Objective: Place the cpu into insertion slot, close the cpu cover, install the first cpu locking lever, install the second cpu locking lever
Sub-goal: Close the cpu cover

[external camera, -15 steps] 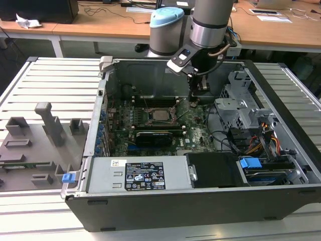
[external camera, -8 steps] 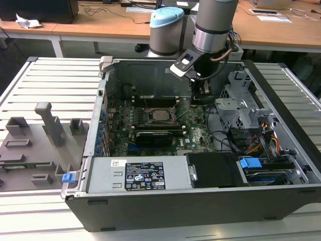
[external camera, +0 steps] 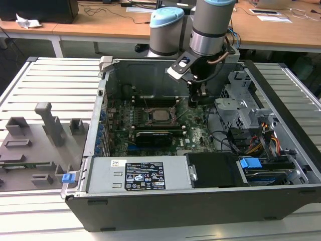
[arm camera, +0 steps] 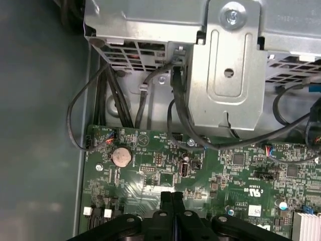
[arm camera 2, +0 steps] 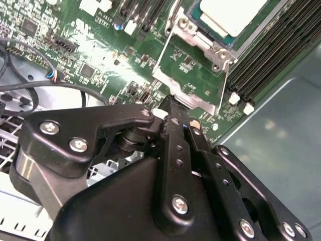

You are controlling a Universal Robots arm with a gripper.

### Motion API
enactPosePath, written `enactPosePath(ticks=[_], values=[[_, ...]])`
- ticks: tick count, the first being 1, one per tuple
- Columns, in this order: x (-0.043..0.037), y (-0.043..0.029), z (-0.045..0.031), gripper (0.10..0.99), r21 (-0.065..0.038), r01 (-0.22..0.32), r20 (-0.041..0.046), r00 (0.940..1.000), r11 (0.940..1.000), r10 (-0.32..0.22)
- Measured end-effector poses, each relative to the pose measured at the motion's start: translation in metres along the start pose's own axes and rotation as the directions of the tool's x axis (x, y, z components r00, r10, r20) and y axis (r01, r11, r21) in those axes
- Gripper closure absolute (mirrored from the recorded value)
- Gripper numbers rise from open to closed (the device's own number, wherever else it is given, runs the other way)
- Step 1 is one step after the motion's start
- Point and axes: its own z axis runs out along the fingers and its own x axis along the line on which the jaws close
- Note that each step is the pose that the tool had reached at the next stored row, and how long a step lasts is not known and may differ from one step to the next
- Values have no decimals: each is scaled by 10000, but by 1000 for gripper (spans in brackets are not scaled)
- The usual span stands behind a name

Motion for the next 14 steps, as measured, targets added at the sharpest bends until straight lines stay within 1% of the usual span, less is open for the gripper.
enactPosePath(ticks=[9,14], values=[[14,-173,-3,980,0,0,0,10000,10000,0],[22,-283,-4,980,0,-1,0,10000,10000,1]])
